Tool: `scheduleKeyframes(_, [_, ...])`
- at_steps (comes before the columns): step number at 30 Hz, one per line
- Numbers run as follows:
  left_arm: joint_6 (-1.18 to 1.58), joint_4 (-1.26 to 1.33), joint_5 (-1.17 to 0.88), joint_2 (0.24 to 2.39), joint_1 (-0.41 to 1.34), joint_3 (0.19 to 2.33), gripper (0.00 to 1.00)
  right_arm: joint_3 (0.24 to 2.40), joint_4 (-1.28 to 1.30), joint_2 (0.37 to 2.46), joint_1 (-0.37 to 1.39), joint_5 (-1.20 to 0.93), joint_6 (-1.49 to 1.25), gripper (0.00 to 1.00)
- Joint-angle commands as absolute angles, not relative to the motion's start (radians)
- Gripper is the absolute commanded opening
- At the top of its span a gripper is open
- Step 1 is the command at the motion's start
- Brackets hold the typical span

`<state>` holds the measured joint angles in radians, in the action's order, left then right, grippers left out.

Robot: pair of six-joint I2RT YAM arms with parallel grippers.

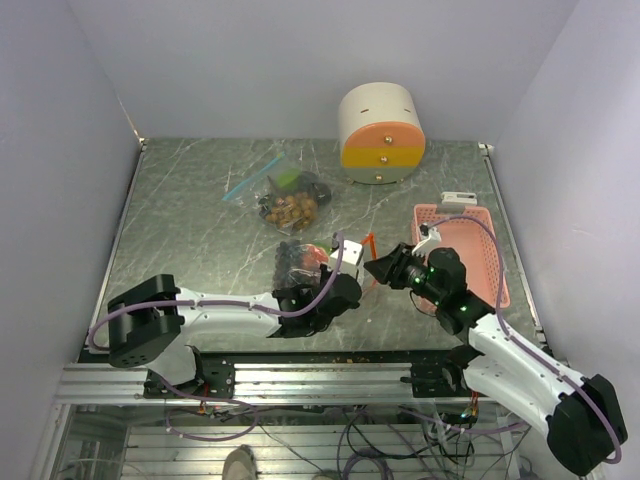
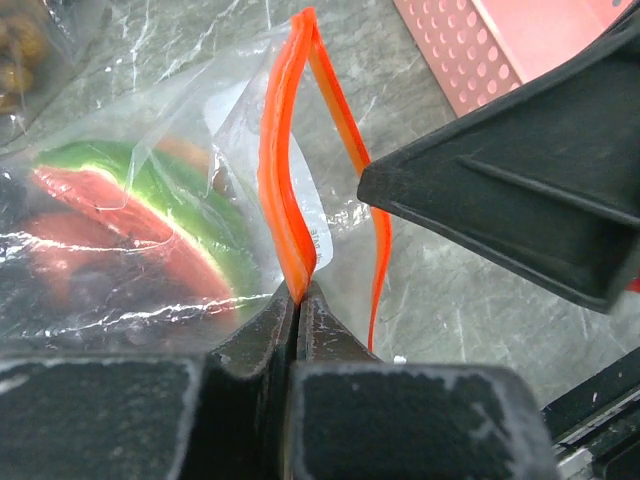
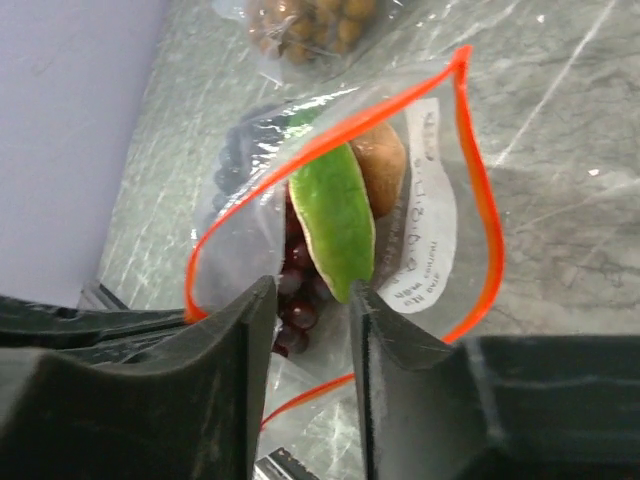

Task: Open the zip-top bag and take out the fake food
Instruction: Pick up the fake fruit from the zipper food storage bag.

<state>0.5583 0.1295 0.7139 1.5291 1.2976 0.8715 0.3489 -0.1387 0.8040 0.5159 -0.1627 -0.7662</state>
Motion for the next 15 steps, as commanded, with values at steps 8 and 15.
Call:
scheduleKeyframes(8, [0.553, 0.168, 0.685, 1.505, 1.299, 0.881, 0.07, 0.382, -0.423, 1.145, 0.513, -0.283, -0.686, 0.3])
scheduleKeyframes(15, [0.575, 0.184, 0.668, 1.469, 1.302, 0.848, 0.07, 0.479, -0.55, 1.393, 0.547, -0.366, -0.603, 0.55])
